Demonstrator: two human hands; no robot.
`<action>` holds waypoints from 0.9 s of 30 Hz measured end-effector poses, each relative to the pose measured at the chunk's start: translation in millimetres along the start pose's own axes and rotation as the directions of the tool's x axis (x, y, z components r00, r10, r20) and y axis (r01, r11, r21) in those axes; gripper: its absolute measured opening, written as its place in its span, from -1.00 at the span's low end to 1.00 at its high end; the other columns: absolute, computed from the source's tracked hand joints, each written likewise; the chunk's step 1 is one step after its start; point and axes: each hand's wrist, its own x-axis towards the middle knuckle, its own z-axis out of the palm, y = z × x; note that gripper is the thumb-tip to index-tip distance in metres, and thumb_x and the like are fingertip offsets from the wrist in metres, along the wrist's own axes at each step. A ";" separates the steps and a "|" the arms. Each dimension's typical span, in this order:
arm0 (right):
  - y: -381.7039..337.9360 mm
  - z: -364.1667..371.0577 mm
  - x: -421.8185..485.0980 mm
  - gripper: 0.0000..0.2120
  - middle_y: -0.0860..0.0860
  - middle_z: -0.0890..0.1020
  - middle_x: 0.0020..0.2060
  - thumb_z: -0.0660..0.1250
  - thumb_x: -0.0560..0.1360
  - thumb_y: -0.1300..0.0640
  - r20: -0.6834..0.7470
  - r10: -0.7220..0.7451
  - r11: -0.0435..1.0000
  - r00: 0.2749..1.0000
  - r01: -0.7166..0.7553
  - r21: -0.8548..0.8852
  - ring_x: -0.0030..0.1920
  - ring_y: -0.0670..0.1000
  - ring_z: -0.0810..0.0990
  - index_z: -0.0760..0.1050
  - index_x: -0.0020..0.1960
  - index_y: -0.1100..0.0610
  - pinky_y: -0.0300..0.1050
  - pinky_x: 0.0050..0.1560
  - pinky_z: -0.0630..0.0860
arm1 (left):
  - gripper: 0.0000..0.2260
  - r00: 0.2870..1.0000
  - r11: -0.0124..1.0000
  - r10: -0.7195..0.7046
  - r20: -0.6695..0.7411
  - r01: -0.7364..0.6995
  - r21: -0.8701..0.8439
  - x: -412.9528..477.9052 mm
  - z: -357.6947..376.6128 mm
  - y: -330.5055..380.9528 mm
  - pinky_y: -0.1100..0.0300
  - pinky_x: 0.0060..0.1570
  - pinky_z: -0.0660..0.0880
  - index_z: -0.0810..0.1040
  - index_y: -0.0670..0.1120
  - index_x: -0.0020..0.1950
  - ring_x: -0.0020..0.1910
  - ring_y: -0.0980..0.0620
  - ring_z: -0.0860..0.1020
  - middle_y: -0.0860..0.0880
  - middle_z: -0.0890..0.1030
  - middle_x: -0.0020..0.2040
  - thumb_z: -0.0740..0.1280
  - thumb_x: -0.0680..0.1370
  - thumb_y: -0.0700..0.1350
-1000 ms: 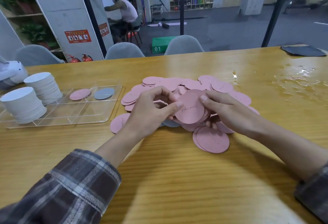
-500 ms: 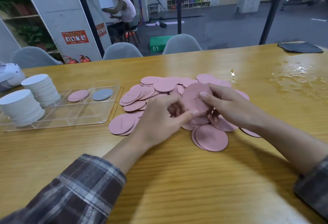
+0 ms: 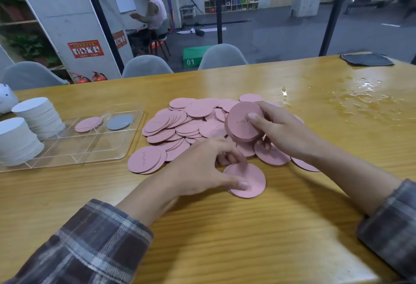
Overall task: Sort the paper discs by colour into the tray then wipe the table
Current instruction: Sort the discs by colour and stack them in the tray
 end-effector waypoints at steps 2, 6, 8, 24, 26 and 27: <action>0.1 1.2 -1.2 -0.81 0.05 0.58 -0.24 0.18 0.71 0.08 0.012 -0.003 1.000 1.000 0.003 0.019 -0.38 -0.01 0.53 0.52 0.21 0.10 -0.15 -0.41 0.46 | -0.65 1.000 0.999 -0.010 0.013 0.011 -0.044 0.3 -2.1 -0.1 0.38 -0.10 0.43 0.69 0.11 0.06 -0.07 0.09 0.54 0.11 0.62 -0.02 0.68 0.34 0.05; -3.1 2.6 -4.7 -0.63 0.00 0.55 -0.28 0.18 0.72 0.10 0.011 0.000 0.996 1.000 -0.001 0.090 -0.45 -0.02 0.49 0.38 0.47 -0.20 -0.22 -0.38 0.47 | -0.72 1.000 0.998 -0.025 -0.017 0.024 -0.066 -1.4 -7.6 1.7 0.37 -0.18 0.45 0.67 0.05 0.00 -0.20 0.08 0.59 0.06 0.68 -0.09 0.67 0.38 -0.07; -4.9 2.9 -5.3 -0.62 0.02 0.55 -0.27 0.16 0.72 0.11 0.025 0.000 0.993 1.000 -0.003 0.114 -0.45 0.00 0.48 0.37 0.47 -0.22 -0.21 -0.40 0.47 | -0.79 0.997 0.992 -0.046 -0.055 0.039 -0.119 -1.3 -11.3 1.2 0.33 -0.19 0.48 0.66 0.00 -0.05 -0.26 0.11 0.60 0.05 0.70 -0.15 0.64 0.42 -0.14; -14.4 12.2 -8.5 -0.69 0.11 0.55 -0.26 0.05 0.75 0.02 0.127 0.061 0.971 0.990 -0.088 0.223 -0.34 0.05 0.49 0.53 0.31 -0.11 0.02 -0.32 0.37 | -0.85 0.876 0.776 -0.317 -0.363 0.019 -0.631 9.7 -5.2 -1.2 0.25 -0.28 0.62 0.59 -0.22 0.03 -0.35 0.00 0.70 -0.07 0.67 -0.25 0.52 0.53 -0.26; -14.0 12.8 -8.8 -0.71 0.11 0.57 -0.24 0.08 0.75 0.01 0.144 0.050 0.978 0.988 -0.077 0.192 -0.33 0.03 0.51 0.53 0.33 -0.08 0.05 -0.30 0.40 | -0.84 0.872 0.763 -0.330 -0.362 0.021 -0.646 10.1 -3.0 0.4 0.26 -0.29 0.62 0.58 -0.23 0.04 -0.34 0.00 0.70 -0.15 0.67 -0.19 0.52 0.54 -0.27; -13.6 13.2 -8.8 -0.73 0.10 0.57 -0.24 0.12 0.74 0.02 0.152 0.039 0.984 0.988 -0.065 0.169 -0.34 0.02 0.51 0.51 0.33 -0.06 0.05 -0.31 0.42 | -0.83 0.872 0.759 -0.334 -0.358 0.024 -0.650 9.8 -2.5 1.3 0.26 -0.30 0.62 0.58 -0.23 0.04 -0.34 0.00 0.70 -0.18 0.67 -0.17 0.52 0.53 -0.26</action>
